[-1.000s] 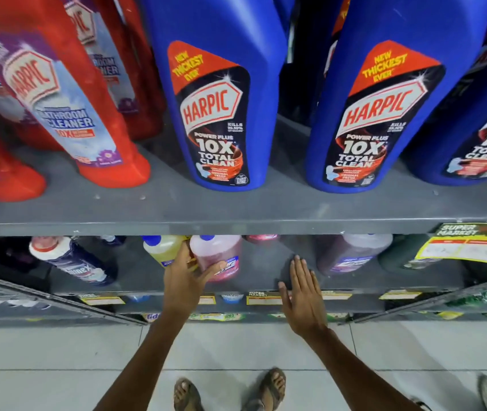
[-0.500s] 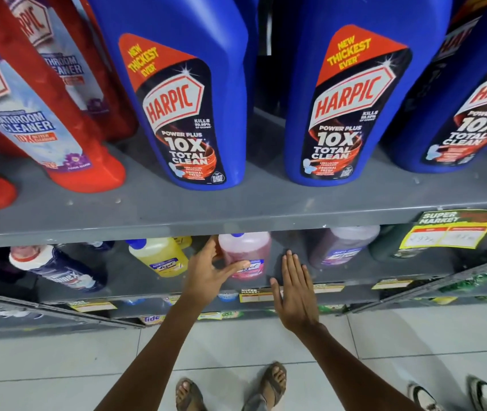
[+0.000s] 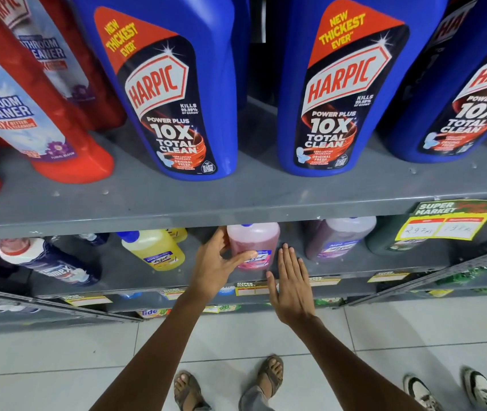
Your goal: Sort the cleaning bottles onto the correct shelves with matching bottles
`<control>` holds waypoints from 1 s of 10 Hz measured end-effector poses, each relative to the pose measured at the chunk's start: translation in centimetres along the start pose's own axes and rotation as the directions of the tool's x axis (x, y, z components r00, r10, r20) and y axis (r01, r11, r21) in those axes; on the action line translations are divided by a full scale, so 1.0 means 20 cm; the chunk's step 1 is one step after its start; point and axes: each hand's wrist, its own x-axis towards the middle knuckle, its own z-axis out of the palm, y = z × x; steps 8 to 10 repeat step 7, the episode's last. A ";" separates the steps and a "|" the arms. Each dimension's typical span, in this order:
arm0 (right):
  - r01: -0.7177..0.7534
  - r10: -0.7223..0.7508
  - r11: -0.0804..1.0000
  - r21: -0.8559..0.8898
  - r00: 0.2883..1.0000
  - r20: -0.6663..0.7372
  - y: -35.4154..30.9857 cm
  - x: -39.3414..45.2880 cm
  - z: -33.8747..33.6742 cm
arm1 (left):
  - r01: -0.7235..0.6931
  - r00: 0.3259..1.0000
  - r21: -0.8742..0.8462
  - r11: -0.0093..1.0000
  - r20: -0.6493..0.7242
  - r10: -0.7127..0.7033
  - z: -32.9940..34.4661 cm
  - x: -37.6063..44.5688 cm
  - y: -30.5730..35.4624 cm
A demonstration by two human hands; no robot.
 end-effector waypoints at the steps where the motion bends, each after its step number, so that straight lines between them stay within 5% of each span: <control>1: 0.006 -0.006 1.000 -0.006 1.000 -0.001 0.00 0.01 0.01 | 0.003 1.000 -0.010 1.000 -0.007 -0.003 0.01 0.00 -0.01; 10: 0.021 0.005 0.972 0.235 0.994 -0.109 -0.08 -0.12 -0.15 | 0.056 0.997 0.028 0.998 -0.046 -0.054 0.03 -0.27 -0.14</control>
